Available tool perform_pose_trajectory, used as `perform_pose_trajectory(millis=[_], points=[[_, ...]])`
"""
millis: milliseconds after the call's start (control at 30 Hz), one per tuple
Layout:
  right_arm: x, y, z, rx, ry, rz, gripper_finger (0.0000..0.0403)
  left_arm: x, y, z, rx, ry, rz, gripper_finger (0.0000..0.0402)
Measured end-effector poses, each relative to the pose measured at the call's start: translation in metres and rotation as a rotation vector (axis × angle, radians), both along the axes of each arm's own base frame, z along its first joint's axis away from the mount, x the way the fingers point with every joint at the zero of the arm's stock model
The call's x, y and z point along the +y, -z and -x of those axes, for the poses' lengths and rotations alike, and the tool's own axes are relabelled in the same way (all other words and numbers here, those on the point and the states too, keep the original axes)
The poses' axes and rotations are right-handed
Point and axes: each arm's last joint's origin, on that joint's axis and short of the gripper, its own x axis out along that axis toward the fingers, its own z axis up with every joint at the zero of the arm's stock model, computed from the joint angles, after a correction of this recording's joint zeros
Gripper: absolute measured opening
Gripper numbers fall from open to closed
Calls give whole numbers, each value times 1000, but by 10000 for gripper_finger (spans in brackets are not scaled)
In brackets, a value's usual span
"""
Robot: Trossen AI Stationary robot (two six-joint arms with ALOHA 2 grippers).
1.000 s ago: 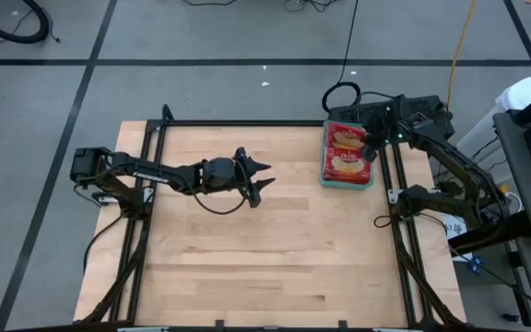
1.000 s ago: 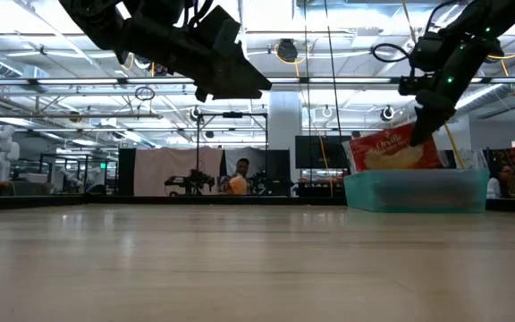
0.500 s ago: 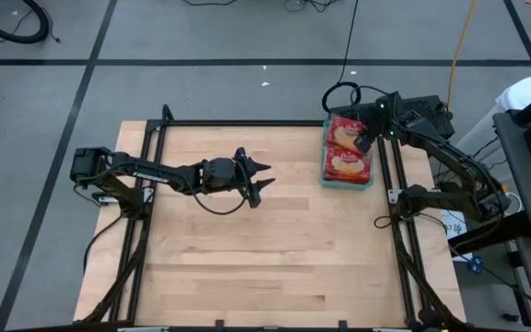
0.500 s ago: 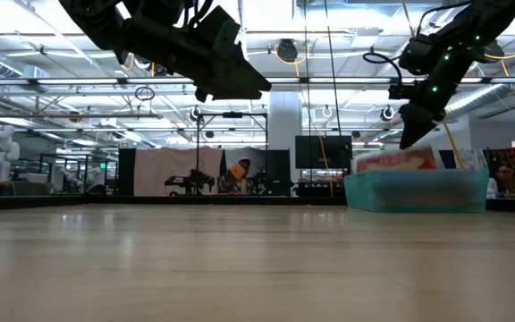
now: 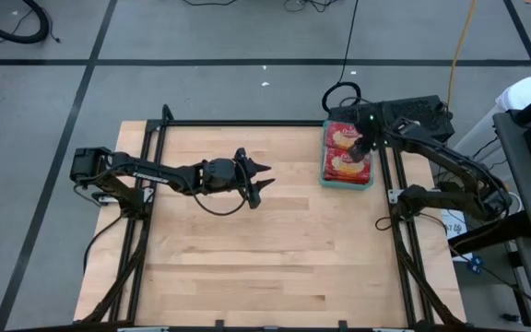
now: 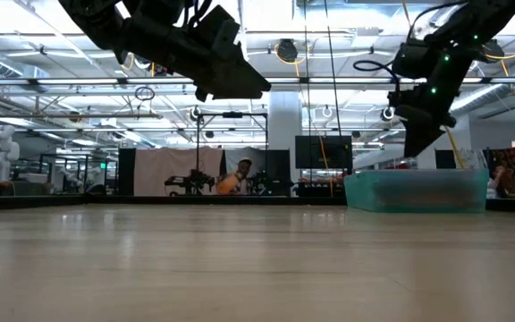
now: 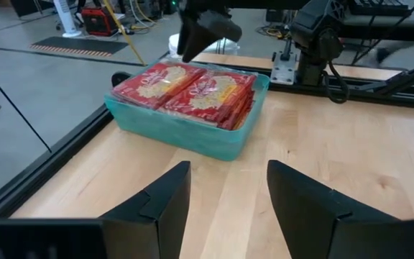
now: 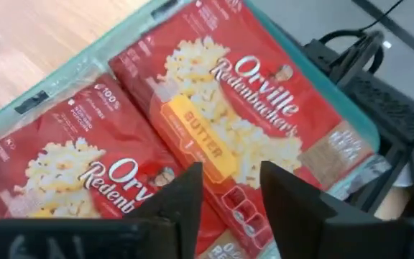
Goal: Sort popcorn bags into baskets
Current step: Put the red popcorn bag into the green bin
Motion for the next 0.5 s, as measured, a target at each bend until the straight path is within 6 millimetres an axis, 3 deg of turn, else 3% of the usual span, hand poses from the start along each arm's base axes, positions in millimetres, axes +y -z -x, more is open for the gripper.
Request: perform_pose_trajectory(millis=[267,500], points=[[-7,27,3,66,71,8,72,-4,0,0,-2,9,7,193],[-23,38,-4,122,92,78,45,-13,0,-1,-2,38,8,179]])
